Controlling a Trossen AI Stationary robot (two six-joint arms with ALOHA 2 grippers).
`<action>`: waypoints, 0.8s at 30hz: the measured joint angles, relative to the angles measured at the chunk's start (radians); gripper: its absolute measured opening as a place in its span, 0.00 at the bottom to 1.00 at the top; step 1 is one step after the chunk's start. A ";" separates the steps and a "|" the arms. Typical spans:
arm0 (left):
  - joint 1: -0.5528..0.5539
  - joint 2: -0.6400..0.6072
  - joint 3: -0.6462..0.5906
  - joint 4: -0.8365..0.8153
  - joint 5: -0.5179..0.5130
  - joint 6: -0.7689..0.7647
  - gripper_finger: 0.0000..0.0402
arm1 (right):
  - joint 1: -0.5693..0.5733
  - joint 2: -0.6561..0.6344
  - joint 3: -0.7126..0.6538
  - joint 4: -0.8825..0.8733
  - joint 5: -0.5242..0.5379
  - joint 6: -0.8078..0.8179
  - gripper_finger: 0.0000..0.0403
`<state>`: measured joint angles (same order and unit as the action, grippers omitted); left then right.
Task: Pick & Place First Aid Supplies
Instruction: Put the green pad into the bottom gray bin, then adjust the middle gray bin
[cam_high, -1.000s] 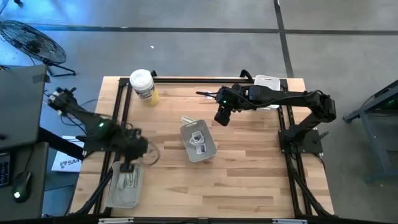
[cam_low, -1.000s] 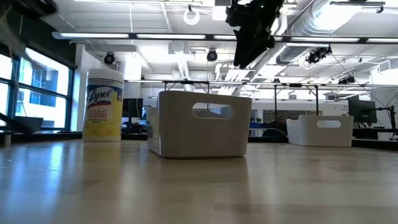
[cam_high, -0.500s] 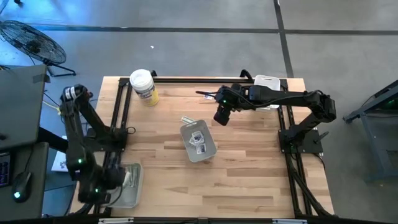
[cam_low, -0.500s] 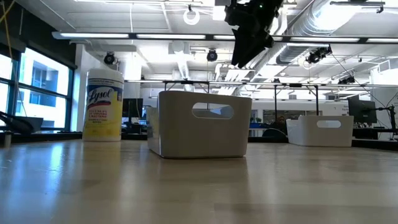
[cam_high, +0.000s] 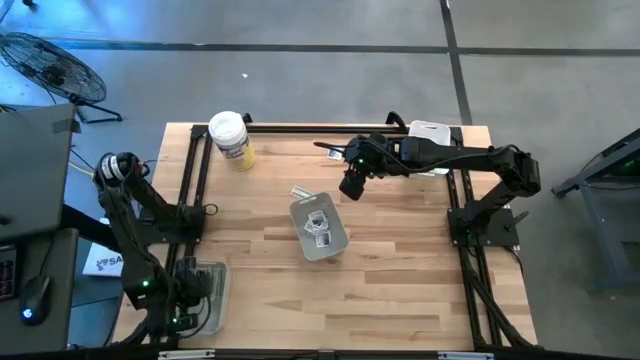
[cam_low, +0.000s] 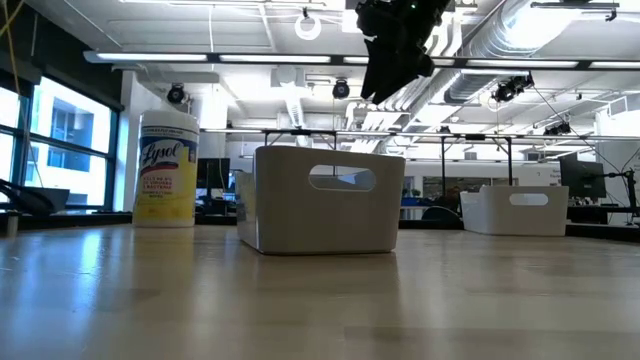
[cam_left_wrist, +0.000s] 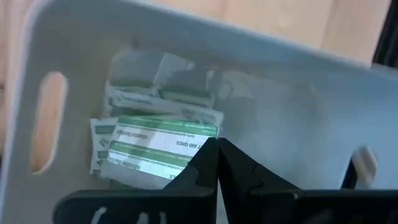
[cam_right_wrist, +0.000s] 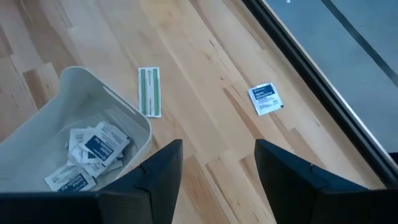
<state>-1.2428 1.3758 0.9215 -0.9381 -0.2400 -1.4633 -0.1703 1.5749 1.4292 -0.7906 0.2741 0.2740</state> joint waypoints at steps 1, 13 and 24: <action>0.006 -0.001 0.000 -0.004 0.002 -0.020 0.01 | 0.000 0.000 0.000 0.000 0.000 0.009 0.48; 0.108 -0.024 0.000 -0.090 0.123 0.110 0.34 | 0.001 0.000 0.000 -0.006 -0.073 0.065 0.48; 0.214 -0.277 -0.036 -0.292 -0.358 0.307 0.40 | 0.001 0.000 -0.059 0.084 -0.062 0.014 0.48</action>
<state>-1.0286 1.0988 0.8854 -1.2297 -0.5977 -1.1567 -0.1696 1.5749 1.3699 -0.7062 0.2123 0.2877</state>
